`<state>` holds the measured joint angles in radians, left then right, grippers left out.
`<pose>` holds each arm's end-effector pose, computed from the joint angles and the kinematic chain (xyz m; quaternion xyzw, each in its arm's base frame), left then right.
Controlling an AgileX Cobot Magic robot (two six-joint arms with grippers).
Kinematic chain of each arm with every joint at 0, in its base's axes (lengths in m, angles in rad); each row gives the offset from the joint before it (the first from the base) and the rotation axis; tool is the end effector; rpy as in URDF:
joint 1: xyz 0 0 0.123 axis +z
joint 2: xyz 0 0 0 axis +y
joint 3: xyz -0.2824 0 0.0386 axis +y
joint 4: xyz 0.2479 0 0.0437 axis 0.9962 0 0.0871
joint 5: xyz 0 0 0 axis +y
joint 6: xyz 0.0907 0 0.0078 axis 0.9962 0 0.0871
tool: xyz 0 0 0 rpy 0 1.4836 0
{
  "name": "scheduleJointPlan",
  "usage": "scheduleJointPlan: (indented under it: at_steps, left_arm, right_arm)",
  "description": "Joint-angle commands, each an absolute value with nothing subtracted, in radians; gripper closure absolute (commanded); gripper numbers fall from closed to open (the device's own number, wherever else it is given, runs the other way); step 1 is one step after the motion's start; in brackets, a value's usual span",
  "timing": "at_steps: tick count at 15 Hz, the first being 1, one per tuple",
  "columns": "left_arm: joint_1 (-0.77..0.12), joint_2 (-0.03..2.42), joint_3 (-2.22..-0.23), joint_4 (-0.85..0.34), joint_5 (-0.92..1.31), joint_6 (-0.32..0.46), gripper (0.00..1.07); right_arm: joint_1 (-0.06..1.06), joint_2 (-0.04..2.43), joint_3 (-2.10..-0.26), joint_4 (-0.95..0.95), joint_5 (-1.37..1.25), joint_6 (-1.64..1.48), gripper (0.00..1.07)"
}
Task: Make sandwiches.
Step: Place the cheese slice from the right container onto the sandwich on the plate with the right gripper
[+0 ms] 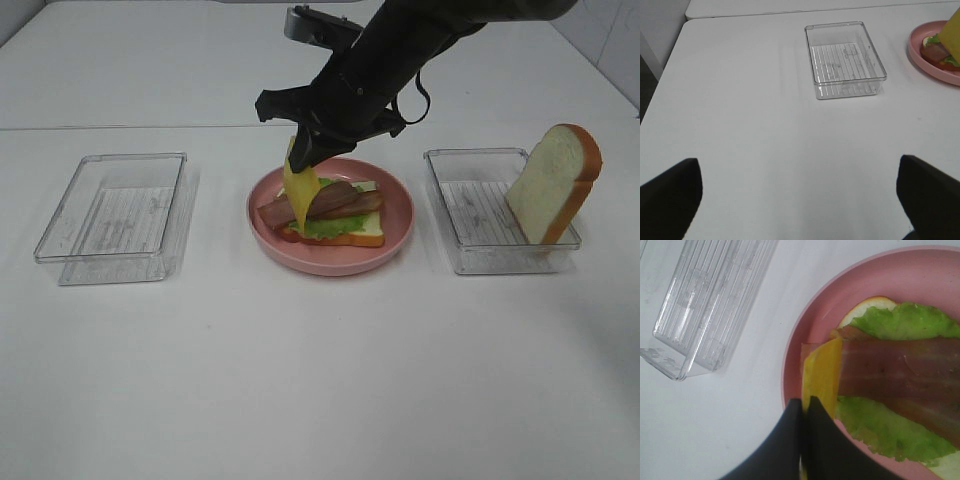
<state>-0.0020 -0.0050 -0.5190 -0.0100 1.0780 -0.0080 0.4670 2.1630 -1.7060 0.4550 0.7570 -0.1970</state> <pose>-0.0086 -0.0008 0.2810 -0.0023 0.8515 -0.0076 0.5244 0.4097 0.2374 0.1893 -0.1908 0.9394 0.2144 0.1874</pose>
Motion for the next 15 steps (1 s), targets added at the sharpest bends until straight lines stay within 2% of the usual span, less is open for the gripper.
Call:
scheduleJointPlan:
  at_steps: [1, 8, 12, 13, 14, 15]
  left_arm:
    - [0.002, -0.011, -0.517, -0.017, 1.074, -0.009, 0.09]
    - [0.002, -0.011, -0.517, -0.017, 1.074, -0.009, 0.09]
    - [0.002, -0.011, -0.517, -0.017, 1.074, -0.009, 0.09]
    - [0.002, -0.011, -0.517, -0.017, 1.074, -0.009, 0.09]
    - [0.002, -0.011, -0.517, -0.017, 1.074, -0.009, 0.09]
    - [0.002, -0.011, -0.517, -0.017, 1.074, -0.009, 0.09]
  right_arm:
    - [0.467, 2.191, -1.704, 0.458, 0.737, -0.237, 1.07]
    - [0.467, 2.200, -1.704, 0.173, 0.632, -0.242, 1.07]
    - [0.467, 2.200, -1.704, 0.165, 0.630, -0.297, 1.07]
    - [0.467, 2.200, -1.704, 0.173, 0.631, -0.298, 0.92]
    - [0.467, 2.200, -1.704, 0.175, 0.631, -0.297, 0.70]
    - [0.467, 2.200, -1.704, 0.175, 0.629, -0.297, 0.40]
